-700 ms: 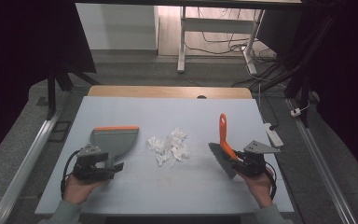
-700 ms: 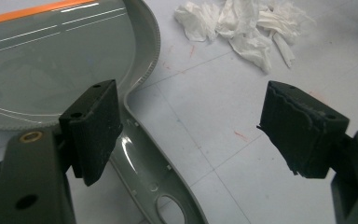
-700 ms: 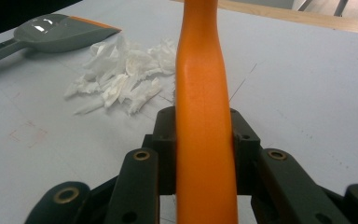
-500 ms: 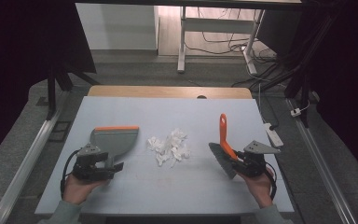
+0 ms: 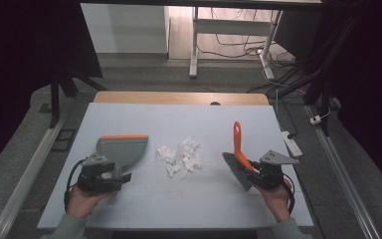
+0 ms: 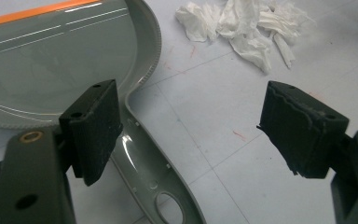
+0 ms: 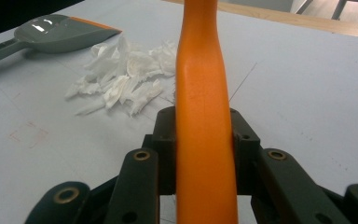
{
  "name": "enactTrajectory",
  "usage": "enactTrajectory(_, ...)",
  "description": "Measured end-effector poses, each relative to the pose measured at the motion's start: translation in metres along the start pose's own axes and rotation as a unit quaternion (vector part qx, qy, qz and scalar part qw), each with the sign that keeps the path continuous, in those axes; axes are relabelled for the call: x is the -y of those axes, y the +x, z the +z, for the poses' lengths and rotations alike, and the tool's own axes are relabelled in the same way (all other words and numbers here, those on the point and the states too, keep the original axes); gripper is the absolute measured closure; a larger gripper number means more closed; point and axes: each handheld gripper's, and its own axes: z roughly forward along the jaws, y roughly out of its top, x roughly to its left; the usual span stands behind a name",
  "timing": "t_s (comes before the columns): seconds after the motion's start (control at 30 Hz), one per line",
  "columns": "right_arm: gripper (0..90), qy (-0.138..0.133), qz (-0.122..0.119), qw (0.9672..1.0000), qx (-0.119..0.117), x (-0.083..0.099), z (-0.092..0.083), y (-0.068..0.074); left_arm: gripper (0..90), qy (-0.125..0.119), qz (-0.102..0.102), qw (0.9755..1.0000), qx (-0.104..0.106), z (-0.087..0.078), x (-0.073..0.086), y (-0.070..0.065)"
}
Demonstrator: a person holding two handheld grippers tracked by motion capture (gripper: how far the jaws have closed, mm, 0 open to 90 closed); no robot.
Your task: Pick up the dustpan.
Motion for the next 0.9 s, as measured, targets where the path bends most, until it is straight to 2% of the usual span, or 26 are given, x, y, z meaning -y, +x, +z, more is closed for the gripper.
enactTrajectory(0.3,70.1,-0.002,-0.004,1.0000,0.002,-0.001,-0.001,0.001,21.8,0.000,0.001,1.0000,-0.002,-0.004,-0.001,-0.002)
enactTrajectory(0.4,70.0,-0.002,-0.004,1.0000,0.002,-0.001,-0.001,0.001,22.5,0.002,-0.007,0.9997,-0.025,-0.008,-0.005,-0.007)
enactTrajectory(0.53,70.1,-0.002,-0.005,1.0000,0.004,-0.001,-0.002,0.000,21.7,-0.003,-0.002,0.9997,-0.025,-0.017,-0.011,-0.013)
enactTrajectory(0.73,70.1,-0.006,0.000,1.0000,0.001,-0.002,-0.003,-0.001,20.8,0.004,0.006,0.9996,-0.027,-0.026,-0.018,-0.018)
enactTrajectory(0.9,70.1,-0.011,0.001,0.9999,-0.003,-0.004,-0.004,0.000,19.3,0.009,-0.012,0.9992,-0.038,-0.025,-0.027,-0.018)
